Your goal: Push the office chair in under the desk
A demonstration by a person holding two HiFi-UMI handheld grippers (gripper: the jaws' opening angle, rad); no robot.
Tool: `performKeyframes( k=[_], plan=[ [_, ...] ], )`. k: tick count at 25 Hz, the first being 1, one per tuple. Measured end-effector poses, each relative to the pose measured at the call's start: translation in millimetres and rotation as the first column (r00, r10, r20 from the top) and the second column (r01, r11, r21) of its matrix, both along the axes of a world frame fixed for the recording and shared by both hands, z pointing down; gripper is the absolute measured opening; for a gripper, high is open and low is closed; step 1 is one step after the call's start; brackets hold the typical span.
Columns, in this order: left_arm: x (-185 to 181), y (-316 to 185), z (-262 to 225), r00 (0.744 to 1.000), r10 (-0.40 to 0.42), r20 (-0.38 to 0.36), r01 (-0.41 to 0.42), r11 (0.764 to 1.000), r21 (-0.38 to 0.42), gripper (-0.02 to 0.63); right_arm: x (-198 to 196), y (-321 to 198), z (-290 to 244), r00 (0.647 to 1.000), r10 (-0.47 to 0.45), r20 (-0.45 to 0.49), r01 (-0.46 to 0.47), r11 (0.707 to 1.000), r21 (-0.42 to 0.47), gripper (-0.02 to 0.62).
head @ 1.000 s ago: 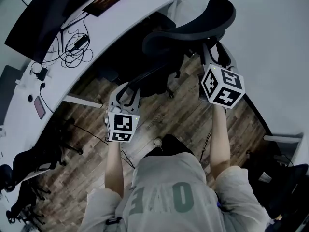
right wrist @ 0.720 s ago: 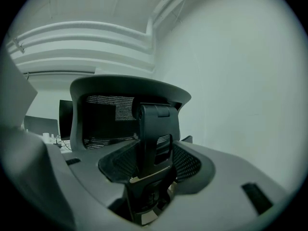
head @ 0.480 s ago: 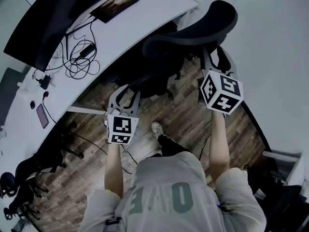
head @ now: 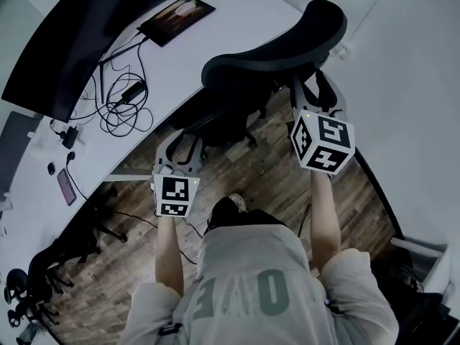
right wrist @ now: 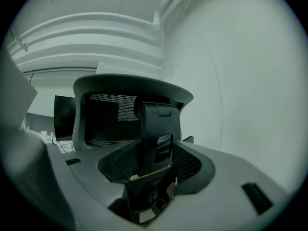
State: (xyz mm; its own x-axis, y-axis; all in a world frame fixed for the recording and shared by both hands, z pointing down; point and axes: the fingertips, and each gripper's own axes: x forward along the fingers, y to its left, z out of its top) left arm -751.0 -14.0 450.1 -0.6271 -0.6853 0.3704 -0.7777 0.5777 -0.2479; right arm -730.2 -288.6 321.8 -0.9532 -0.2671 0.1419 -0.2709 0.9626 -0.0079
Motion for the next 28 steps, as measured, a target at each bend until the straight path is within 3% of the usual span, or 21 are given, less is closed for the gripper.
performKeyframes(
  k=[17, 28],
  plan=[
    [-75.0, 13.0, -2.0, 0.998, 0.056, -0.012, -0.056, 0.998, 0.008, 0.146, -70.3, 14.6, 0.5, 0.999, 0.047, -0.022, -0.047, 0.999, 0.026, 0.210],
    [-94.0, 35.2, -1.2, 0.994, 0.109, -0.011, -0.109, 0.994, 0.000, 0.146, -73.6, 39.6, 0.4, 0.995, 0.098, 0.001, -0.098, 0.994, 0.048, 0.212]
  ],
)
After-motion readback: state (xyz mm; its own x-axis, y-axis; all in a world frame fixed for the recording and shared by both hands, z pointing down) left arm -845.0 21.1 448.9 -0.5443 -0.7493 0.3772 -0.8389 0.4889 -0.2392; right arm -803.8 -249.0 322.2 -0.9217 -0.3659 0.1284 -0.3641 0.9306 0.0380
